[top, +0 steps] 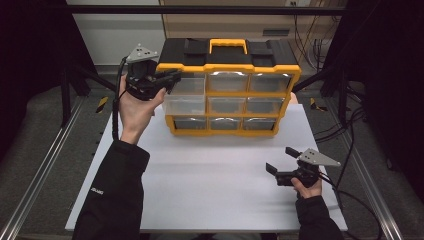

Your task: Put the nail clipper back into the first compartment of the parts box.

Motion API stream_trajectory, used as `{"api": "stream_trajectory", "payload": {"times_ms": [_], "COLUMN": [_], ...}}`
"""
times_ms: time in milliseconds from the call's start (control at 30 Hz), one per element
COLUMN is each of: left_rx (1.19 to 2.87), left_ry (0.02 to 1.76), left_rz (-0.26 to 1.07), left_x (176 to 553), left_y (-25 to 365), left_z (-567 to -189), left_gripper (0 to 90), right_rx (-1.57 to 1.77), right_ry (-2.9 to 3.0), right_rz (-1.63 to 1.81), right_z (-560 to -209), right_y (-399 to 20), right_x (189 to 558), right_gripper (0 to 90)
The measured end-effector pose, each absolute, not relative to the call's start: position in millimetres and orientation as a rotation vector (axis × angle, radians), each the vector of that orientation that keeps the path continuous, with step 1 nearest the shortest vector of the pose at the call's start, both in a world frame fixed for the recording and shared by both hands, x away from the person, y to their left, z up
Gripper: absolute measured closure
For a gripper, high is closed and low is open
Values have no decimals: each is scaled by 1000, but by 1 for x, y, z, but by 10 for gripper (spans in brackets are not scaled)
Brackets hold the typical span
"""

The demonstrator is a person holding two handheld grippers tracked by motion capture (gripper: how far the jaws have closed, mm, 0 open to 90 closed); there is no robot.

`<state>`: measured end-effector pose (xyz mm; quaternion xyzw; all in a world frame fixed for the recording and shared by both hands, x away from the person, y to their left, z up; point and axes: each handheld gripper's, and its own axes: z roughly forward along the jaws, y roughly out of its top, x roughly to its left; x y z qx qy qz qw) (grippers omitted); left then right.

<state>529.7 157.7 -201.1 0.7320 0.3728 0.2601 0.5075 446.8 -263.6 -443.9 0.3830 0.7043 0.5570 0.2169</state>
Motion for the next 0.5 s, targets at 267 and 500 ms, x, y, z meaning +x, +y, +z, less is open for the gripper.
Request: {"api": "stream_trajectory", "payload": {"times_ms": [267,500], "left_rx": [1766,1773], "left_ry": [914,915], "left_rz": [633,627], "left_x": [540,543], "left_y": [157,159], "left_z": [-210,-219], "left_gripper": [786,786], "right_rx": [1059,1058], "right_ry": [1952,1953], "right_rz": [1542,1541], "right_z": [-444,-444], "right_y": [-264,-264], "right_x": [447,447], "right_gripper": [3,3]}}
